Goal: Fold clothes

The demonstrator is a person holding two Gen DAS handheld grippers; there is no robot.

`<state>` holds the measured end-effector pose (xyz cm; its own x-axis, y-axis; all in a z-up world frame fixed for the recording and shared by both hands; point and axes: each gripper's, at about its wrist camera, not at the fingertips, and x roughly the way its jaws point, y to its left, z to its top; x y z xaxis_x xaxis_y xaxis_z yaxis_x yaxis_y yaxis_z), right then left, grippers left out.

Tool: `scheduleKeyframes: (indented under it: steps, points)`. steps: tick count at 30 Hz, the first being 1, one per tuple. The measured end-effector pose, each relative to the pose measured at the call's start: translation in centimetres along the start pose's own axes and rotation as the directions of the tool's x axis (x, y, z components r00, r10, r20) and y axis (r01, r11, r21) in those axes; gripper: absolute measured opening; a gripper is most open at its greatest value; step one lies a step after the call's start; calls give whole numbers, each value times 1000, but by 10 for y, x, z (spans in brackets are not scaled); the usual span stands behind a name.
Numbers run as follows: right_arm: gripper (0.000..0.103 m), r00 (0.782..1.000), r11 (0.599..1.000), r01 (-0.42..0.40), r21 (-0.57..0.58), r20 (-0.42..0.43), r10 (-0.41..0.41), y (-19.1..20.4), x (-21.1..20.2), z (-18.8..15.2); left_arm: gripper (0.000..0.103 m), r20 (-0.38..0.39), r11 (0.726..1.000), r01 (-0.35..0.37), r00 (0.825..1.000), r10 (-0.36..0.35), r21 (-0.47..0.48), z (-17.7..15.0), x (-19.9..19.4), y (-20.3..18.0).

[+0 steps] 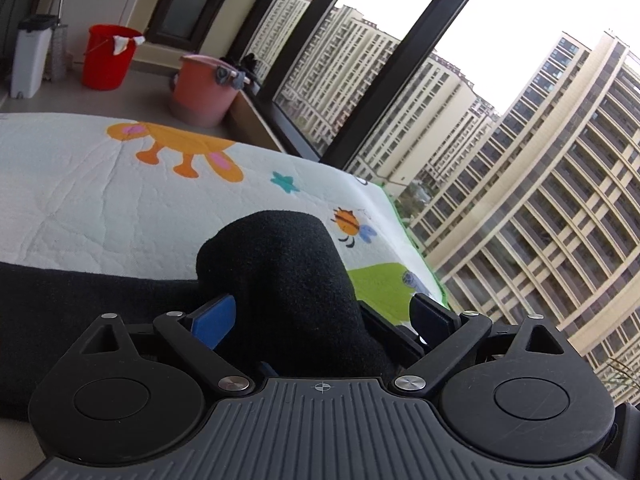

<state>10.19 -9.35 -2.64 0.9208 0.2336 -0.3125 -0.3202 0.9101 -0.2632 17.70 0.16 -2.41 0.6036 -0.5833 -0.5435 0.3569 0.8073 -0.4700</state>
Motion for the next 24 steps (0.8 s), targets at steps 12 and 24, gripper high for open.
scheduleKeyframes:
  steps: [12,24]
  points:
    - [83,975,922,-215,322,10,223,-78,-29,-12,84,28,998,-65,998,64,17,-1,-2,25]
    - [87,873,300,-301,905,135,469,-137,50,-77,92,55,994,-72,996,76,-77,-8,-32,55]
